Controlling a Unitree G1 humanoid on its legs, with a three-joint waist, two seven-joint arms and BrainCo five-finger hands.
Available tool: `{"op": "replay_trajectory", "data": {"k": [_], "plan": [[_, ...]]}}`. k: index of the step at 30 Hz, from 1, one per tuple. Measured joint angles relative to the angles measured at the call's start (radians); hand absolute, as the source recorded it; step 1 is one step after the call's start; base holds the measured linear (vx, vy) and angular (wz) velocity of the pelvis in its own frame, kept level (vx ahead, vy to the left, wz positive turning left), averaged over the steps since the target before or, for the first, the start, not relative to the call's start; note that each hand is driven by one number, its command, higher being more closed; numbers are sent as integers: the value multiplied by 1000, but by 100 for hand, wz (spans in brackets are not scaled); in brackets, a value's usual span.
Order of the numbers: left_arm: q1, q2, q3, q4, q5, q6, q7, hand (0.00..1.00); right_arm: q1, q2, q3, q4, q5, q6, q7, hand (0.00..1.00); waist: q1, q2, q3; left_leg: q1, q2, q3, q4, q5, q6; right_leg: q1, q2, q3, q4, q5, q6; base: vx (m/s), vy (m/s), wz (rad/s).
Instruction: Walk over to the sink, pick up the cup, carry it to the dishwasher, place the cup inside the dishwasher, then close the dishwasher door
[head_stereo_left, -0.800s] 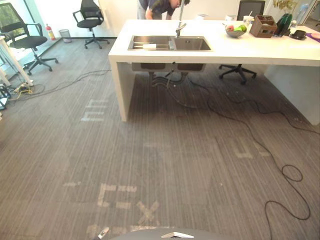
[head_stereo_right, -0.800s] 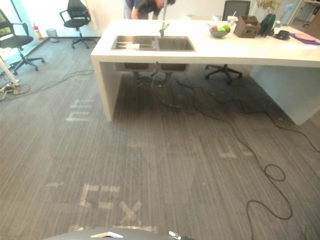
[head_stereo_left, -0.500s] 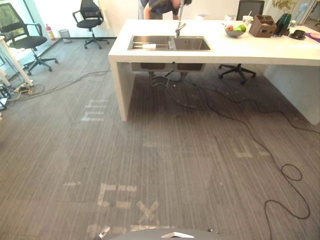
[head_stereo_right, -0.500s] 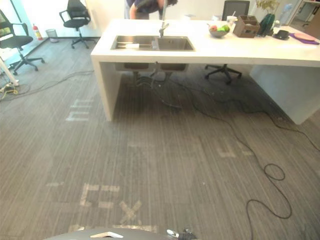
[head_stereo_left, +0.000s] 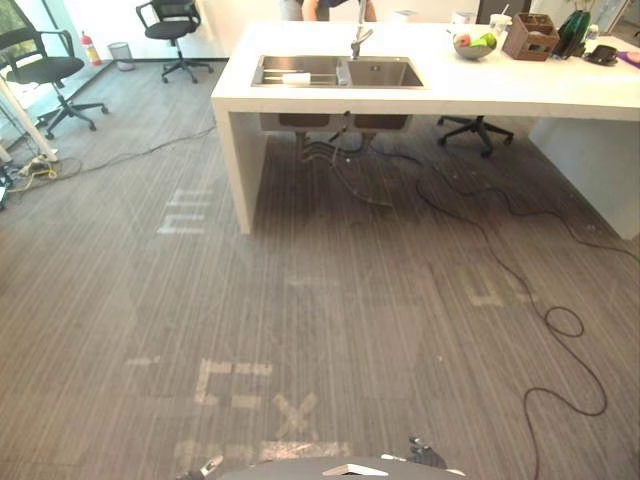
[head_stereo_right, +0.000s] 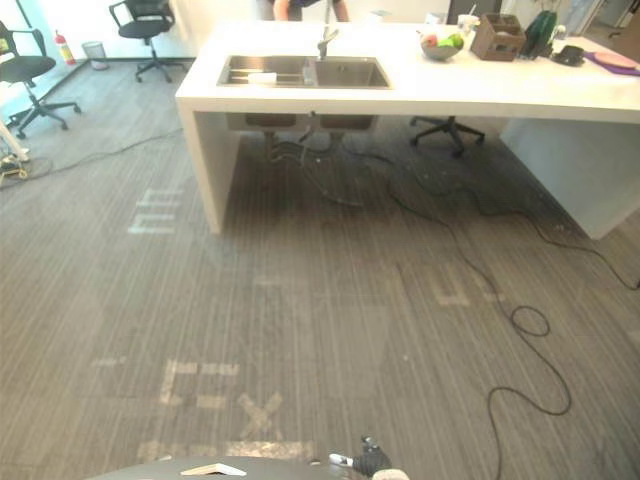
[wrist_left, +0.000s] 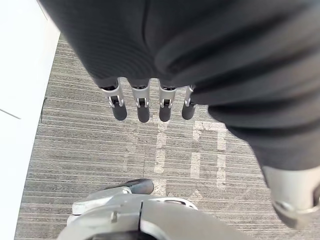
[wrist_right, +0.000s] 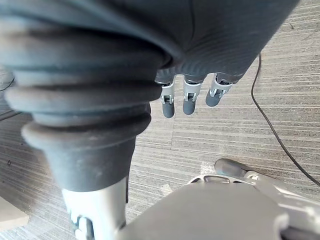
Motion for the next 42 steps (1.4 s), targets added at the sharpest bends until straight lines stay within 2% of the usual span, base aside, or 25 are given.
{"op": "replay_trajectory", "data": {"k": [8, 12, 16, 19, 20, 21, 22, 23, 24, 25, 27, 29, 30, 33, 34, 36, 37, 38, 39, 40, 41, 42], "plan": [[2, -7, 0, 0, 9, 0, 86, 0, 1, -1, 0, 0, 46, 22, 25, 0, 0, 0, 1, 4, 0, 2, 0, 1, 1, 2, -1, 5, 0, 1, 0, 0, 0, 0], [8, -8, 0, 0, 6, -24, 98, 0, 2, -3, -2, 0, 74, 31, 61, 0, 0, -2, 2, 5, -1, 5, 0, 0, 0, 1, -2, 10, 0, 2, 3, 0, 0, -2], [7, -11, 2, 0, -33, 23, 142, 0, 3, -4, -14, 0, 84, 24, 81, 0, -3, -4, 5, 0, -5, -6, 0, 0, 0, -6, -11, -4, 16, -9, 10, -1, 3, 9], [3, -15, 8, -2, -33, 68, 159, 0, 3, 0, -40, -9, 114, 7, 90, 0, -13, -3, 8, -3, -25, -31, 0, -13, 19, -70, -58, -29, 193, -110, 36, 0, 56, 34], [2, -12, 8, -3, -33, 81, 155, 0, 7, 3, -41, -16, 121, 7, 91, 0, -13, -10, 9, 6, -40, -47, 0, -19, 29, -92, -89, -28, 281, -153, 59, 77, 79, 29], [-5, -10, 7, -2, -50, 89, 141, 0, 14, 2, -42, -26, 121, 7, 91, 0, -13, -11, 13, 19, -53, -52, 0, -26, 40, -118, -112, -18, 381, -170, 78, 86, 67, 22], [-8, -10, 8, -2, -56, 89, 137, 0, 14, 1, -42, -30, 121, 8, 91, 0, -12, -10, 13, 21, -54, -52, 0, -28, 43, -131, -118, -8, 415, -171, 80, 76, 77, 5], [-8, -9, 13, -3, -92, 90, 123, 0, 13, -4, -42, -49, 121, 6, 91, 0, -7, -9, 28, 38, -57, -48, 1, -33, 50, -222, -142, 39, 617, -161, 54, 39, 63, -1], [-8, -7, 22, -6, -108, 93, 121, 0, 11, -2, -42, -54, 121, 1, 91, 0, -8, -12, 37, 50, -58, -49, 1, -36, 57, -256, -148, 54, 697, -146, 29, 71, 53, 2], [-5, -5, 54, -14, -130, 106, 121, 0, 13, 5, -42, -57, 123, -4, 91, 0, -11, -13, 56, 79, -56, -54, 2, -45, 69, -304, -154, 82, 804, -175, 20, 107, 13, 13], [-5, -4, 91, -15, -129, 112, 124, 0, 22, 17, -43, -56, 143, -8, 92, 0, -12, -26, 59, 107, -41, -73, 3, -66, 70, -338, -139, 61, 778, -234, 25, 196, -12, 17], [-12, -11, 126, -15, -129, 112, 127, 0, 25, 26, -72, -58, 151, -15, 92, 0, -17, -16, 66, 117, -24, -81, 7, -81, 62, -369, -121, 22, 663, -229, 21, 205, -35, 10], [-19, -12, 134, -16, -129, 112, 135, 0, 25, 31, -80, -60, 163, -16, 90, 0, -18, -17, 79, 119, -12, -82, 18, -95, 55, -379, -103, 18, 583, -199, 21, 262, -73, 7], [-46, -17, 168, -22, -122, 112, 144, 0, 36, 35, -81, -83, 183, -17, 90, 0, -14, -19, 119, 81, 24, -92, 180, -222, 31, -407, -46, 53, 357, -67, 24, 256, -107, 6], [-49, -17, 168, -22, -111, 112, 144, 0, 42, 37, -81, -87, 184, -17, 91, 0, -16, -20, 120, 78, 28, -102, 213, -254, 25, -408, -45, 65, 345, -57, 22, 345, -200, 32], [-55, -19, 174, -26, -85, 104, 144, 0, 68, 42, -90, -106, 196, -3, 109, 0, -16, -22, 121, 105, 31, -148, 306, -368, 2, -400, -73, 84, 405, -52, -9, 469, -277, 58], [-53, -21, 184, -31, -76, 101, 144, 0, 77, 47, -103, -111, 207, 3, 116, 0, -16, -22, 118, 116, 31, -161, 315, -392, -5, -398, -77, 80, 431, -65, -30, 557, -308, 58], [-47, -45, 210, -38, -66, 90, 144, 0, 93, 35, -114, -120, 231, 17, 130, 0, -19, -8, 104, 154, 63, -168, 306, -426, -9, -406, -60, 72, 510, -60, -55, 723, -316, 42], [-35, -78, 218, -49, -63, 82, 143, 0, 99, 7, -131, -118, 235, 26, 133, 0, -19, 46, 71, 139, 100, -184, 376, -431, -29, -410, -25, 44, 545, -133, -69, 639, -241, 29], [-34, -85, 240, -61, -62, 80, 142, 0, 91, 7, -139, -118, 237, 34, 134, 0, -21, 57, 60, 94, 110, -188, 464, -425, -26, -413, -18, 40, 559, -159, -81, 658, -246, 14], [-30, -106, 285, -76, -59, 70, 143, 0, 78, 3, -151, -119, 236, 37, 148, 0, -28, 64, 58, 13, 131, -194, 652, -369, -55, -386, -6, 24, 559, -184, -89, 652, -276, 7], [-28, -123, 328, -82, -59, 58, 144, 0, 81, -2, -154, -119, 236, 34, 163, 0, -32, 66, 57, -74, 161, -190, 853, -258, -91, -336, 17, 16, 533, -212, -104, 642, -266, 5]]}}
